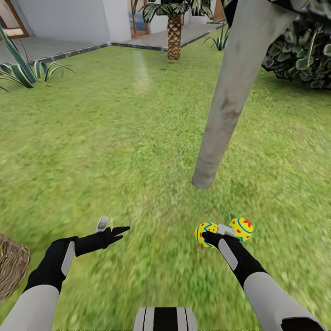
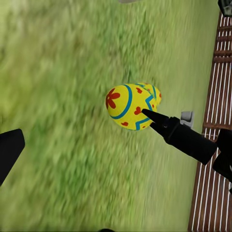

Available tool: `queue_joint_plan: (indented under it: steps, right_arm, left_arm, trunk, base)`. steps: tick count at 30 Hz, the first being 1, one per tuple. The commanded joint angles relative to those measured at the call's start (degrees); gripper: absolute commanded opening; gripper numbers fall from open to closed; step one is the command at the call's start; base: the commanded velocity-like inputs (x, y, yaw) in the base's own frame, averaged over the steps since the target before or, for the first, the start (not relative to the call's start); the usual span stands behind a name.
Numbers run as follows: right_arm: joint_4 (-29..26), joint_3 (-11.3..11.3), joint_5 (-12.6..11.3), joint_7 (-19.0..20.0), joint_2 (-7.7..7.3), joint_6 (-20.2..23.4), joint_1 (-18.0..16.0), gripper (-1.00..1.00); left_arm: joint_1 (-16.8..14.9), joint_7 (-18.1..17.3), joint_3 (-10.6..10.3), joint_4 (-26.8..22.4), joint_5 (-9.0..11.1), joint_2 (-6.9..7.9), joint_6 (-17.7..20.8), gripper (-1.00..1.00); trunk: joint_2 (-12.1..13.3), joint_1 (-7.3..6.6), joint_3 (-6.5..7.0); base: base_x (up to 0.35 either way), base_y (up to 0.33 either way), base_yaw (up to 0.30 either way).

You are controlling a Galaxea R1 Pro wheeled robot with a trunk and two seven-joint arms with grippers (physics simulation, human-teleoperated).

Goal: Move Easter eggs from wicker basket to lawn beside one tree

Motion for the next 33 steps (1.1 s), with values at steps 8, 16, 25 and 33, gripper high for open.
queue_joint_plan:
  steps: [8,16,25,33]
  right_arm:
    - [-0.11,0.2,-0.61,-0.55,-0.04,0.08,-0.01,-1.0]
    - [-0.11,0.2,-0.61,-0.55,-0.04,0.08,-0.01,-1.0]
    - [-0.11,0.29,-0.6,-0.55,-0.04,0.08,-0.01,-1.0]
    - [-0.11,0.29,-0.59,-0.55,-0.03,0.08,-0.01,-1.0]
  left_arm:
    - [-0.02,-0.04,0.01,0.0,0.24,0.0,0.53,1.0]
    - [-0.02,-0.04,0.03,0.0,0.24,0.0,0.53,1.0]
    - [-0.02,-0.04,0.06,0.0,0.24,0.0,0.62,1.0]
    - [-0.02,-0.04,0.06,0.0,0.24,0.08,0.62,1.0]
  trunk:
    - [-0.13,0.19,-1.82]
    - [-0.21,0.35,-3.15]
    - [-0.21,0.35,-3.15]
    - [-0.26,0.45,-4.03]
  base:
    - [0.0,0.0,0.0]
    - [0.0,0.0,0.0]
    - [0.095,0.017,0.0]
    - [0.007,0.001,0.0]
